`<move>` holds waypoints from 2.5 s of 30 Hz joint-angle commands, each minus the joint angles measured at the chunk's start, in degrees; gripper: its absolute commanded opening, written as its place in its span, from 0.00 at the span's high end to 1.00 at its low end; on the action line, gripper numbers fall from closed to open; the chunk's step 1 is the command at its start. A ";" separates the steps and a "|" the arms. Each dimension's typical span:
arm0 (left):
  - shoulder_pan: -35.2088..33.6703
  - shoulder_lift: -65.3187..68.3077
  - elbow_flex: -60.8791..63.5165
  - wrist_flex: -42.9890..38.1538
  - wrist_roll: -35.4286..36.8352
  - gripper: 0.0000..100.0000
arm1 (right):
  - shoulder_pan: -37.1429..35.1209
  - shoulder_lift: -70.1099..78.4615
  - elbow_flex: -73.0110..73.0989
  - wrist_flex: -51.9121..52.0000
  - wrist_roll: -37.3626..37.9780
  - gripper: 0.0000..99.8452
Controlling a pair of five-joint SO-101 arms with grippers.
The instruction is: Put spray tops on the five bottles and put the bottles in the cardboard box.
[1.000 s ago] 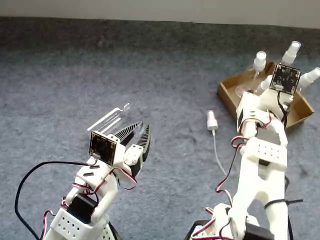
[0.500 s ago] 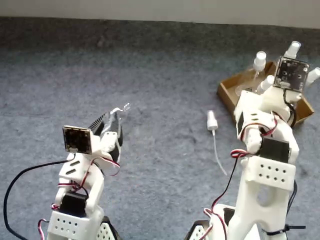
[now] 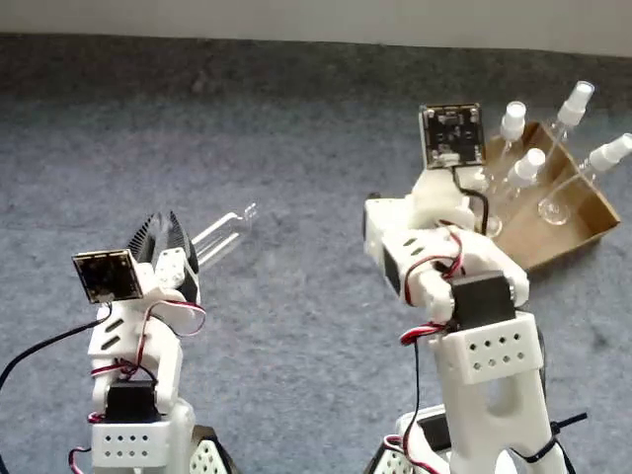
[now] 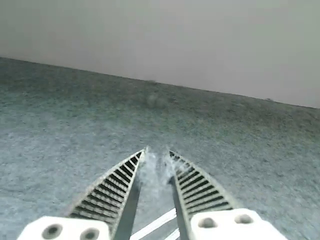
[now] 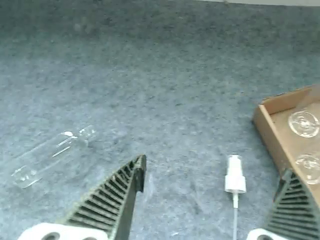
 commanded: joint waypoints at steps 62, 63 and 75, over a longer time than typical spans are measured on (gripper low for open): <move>-32.22 -0.57 1.45 21.45 -0.88 0.97 | -25.89 94.29 -85.14 6.55 -65.14 0.64; -31.87 -0.57 1.36 22.07 -0.97 0.97 | -25.89 95.34 -86.20 6.55 -65.76 0.64; -31.60 -0.57 1.45 22.24 -0.97 0.97 | -26.95 107.47 -96.40 7.08 -66.81 0.65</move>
